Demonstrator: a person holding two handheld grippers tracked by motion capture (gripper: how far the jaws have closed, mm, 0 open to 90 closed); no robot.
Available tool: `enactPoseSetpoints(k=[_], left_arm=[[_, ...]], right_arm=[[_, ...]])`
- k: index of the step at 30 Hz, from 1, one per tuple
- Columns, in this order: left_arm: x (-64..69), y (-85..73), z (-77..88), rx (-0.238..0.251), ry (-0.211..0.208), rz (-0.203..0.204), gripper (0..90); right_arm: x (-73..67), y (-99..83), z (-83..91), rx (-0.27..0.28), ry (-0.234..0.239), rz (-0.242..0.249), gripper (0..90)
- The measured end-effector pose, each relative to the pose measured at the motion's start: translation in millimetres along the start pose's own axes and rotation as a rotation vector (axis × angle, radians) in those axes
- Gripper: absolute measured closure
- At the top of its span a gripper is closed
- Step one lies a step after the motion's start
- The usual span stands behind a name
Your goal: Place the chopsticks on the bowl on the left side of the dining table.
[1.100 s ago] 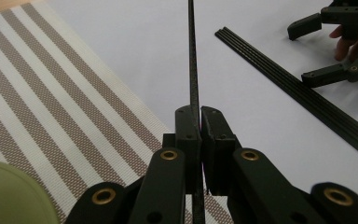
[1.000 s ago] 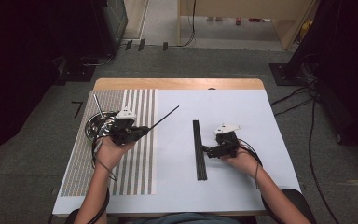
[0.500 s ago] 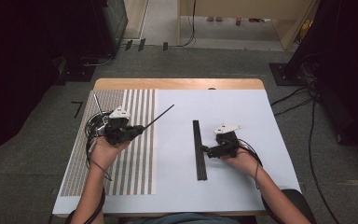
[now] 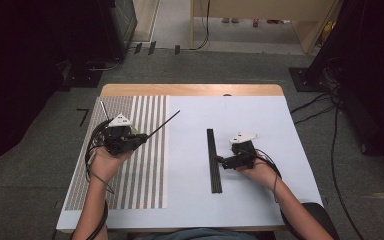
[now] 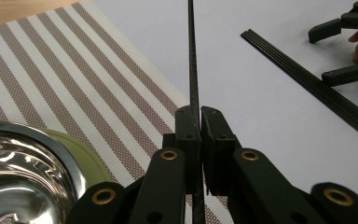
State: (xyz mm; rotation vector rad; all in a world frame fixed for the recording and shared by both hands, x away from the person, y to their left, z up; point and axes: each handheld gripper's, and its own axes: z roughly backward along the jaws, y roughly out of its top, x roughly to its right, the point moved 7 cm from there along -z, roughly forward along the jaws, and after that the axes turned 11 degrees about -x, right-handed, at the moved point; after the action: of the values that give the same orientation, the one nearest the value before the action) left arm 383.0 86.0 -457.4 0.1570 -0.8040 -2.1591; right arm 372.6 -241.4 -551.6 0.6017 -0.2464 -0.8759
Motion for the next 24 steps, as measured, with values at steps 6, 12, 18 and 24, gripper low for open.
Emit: enactPoseSetpoints(k=[6, 12, 18, 24], left_arm=[[-3.8, -2.1, 1.2, 0.001, 0.004, 0.005, 87.5], [-8.6, -5.2, 3.6, -0.001, 0.009, 0.011, 87.5], [-14.2, -8.3, 6.5, -0.001, 0.019, 0.017, 87.5], [-18.4, -10.8, 7.6, 0.000, 0.023, 0.016, 87.5]], right_arm=[[-0.1, -0.1, 0.0, -0.001, 0.000, -0.001, 8.3], [-0.1, -0.1, 0.0, -0.001, 0.000, -0.001, 8.3], [0.0, 0.0, 0.0, 0.000, 0.000, -0.001, 8.3], [-0.1, -0.1, 0.0, -0.001, 0.000, -0.002, 8.3]])
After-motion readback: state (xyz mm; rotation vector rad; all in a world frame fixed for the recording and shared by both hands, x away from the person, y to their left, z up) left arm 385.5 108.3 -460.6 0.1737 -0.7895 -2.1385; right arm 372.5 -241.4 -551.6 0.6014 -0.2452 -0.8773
